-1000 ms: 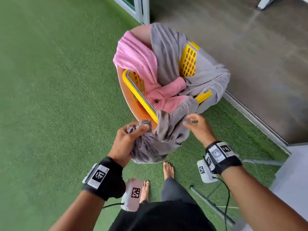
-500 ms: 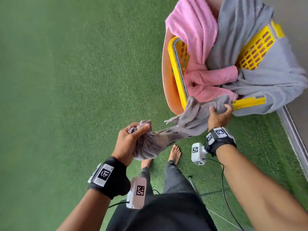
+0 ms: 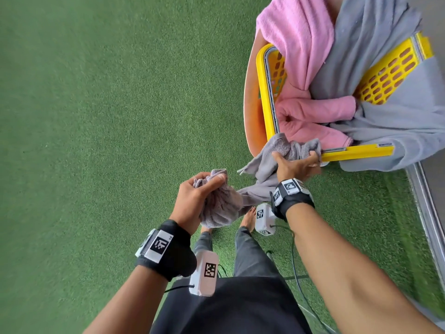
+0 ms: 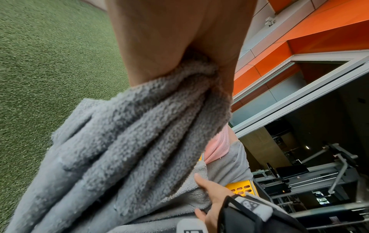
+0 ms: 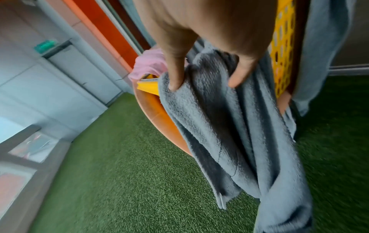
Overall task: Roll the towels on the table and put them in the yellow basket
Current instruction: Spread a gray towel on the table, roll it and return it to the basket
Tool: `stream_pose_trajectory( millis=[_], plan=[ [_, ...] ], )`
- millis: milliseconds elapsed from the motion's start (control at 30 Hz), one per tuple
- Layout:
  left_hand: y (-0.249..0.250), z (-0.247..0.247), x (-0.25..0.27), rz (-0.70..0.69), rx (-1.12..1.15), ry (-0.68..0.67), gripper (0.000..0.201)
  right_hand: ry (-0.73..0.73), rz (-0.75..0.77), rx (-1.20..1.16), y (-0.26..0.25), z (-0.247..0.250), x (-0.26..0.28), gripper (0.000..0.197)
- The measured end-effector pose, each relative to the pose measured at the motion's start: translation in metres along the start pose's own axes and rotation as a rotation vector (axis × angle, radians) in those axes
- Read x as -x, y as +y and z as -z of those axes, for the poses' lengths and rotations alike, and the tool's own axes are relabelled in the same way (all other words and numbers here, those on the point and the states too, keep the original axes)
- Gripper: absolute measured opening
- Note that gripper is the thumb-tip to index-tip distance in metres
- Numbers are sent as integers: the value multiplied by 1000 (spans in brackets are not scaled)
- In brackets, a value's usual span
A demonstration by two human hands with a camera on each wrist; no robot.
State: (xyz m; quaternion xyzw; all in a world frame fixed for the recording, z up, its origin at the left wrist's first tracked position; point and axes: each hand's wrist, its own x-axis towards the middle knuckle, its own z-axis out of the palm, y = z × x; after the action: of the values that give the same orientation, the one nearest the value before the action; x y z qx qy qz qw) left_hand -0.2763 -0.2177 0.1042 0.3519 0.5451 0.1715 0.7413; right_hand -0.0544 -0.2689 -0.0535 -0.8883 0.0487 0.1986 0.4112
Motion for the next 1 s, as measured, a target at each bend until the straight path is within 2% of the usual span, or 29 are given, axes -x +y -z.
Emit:
stream_pose_trajectory(
  millis=[100,267,367,467,567,733,900,1000],
  plan=[
    [-3,-1,0,-3,5,11,36,9,30,-9,-2,-6,1,79],
    [-11,-4,3,-9,20,22,34,102,62,-66,3,-13,13,42],
    [-17,-9,7,-24,5,18,34,73,105,-80,10,-6,12,36],
    [-21,-11,11,-31,-16,-11,34,-17,95,-125,23,11,9,32],
    [-22,-13,18,-32,-52,-83,31,-99,98,-149,33,40,17,31],
    [-27,-11,35,-32,-104,-280,26,-143,41,-277,42,110,60,45],
    [-39,-12,57,-37,-179,-482,35,-91,71,-367,54,187,120,16],
    [-42,-27,74,-72,-231,-584,30,-14,93,-397,59,231,149,13]
  ],
)
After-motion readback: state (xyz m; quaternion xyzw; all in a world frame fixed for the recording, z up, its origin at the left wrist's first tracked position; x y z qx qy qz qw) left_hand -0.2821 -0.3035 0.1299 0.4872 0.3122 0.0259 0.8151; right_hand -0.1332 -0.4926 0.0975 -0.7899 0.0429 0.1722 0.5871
